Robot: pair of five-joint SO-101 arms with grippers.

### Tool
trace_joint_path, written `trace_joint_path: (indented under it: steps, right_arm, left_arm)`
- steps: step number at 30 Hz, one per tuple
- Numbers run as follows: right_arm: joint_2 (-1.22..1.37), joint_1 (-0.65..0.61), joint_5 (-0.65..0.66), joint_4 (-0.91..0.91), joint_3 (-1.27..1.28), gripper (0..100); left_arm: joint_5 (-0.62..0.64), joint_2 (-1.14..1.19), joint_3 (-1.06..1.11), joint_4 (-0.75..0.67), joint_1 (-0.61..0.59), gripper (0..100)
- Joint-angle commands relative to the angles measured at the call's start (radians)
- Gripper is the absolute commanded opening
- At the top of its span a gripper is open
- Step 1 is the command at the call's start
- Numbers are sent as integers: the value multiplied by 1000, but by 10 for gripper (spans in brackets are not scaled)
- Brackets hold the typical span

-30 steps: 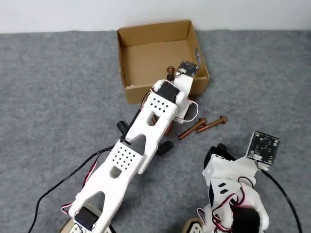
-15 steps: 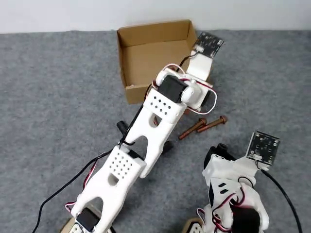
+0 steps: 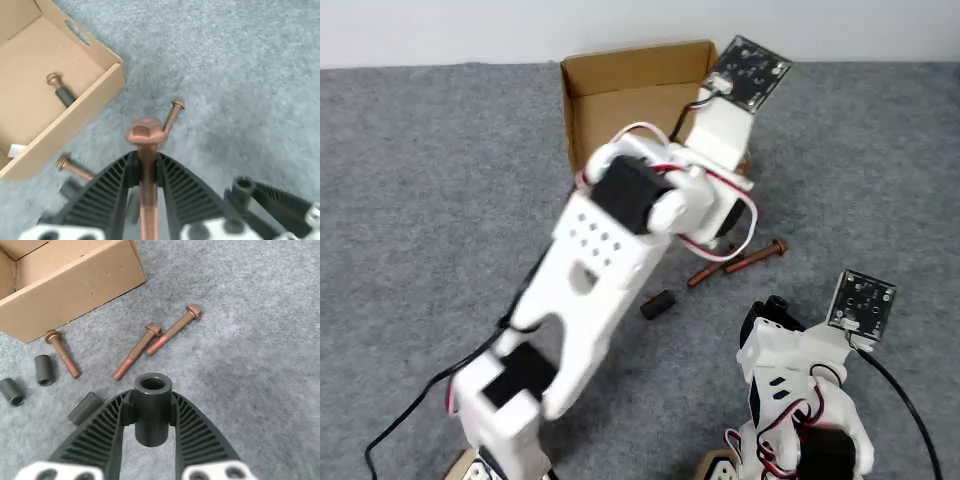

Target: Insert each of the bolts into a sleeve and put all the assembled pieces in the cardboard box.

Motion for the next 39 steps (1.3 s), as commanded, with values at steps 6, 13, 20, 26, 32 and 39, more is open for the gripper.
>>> trace_joint_path:
  steps: [6,13,20,26,32,39]
  right_arm:
    - [5,-156,11,10,-25,8]
    - [5,-231,12,12,-31,8]
    - [5,-315,29,7,-37,8]
    - [5,-397,32,10,-37,8]
    - [7,-555,46,2,-35,8]
    - [7,-659,155,-85,-32,8]
  left_arm:
    - [-6,-361,269,17,5,4]
    - [-3,-588,510,5,5,4]
    - [-3,-904,843,-120,5,4]
    - [-3,-1214,1187,-235,3,4]
    - [-2,-1536,1477,-382,3,4]
    - [167,-1726,1647,-489,-64,5]
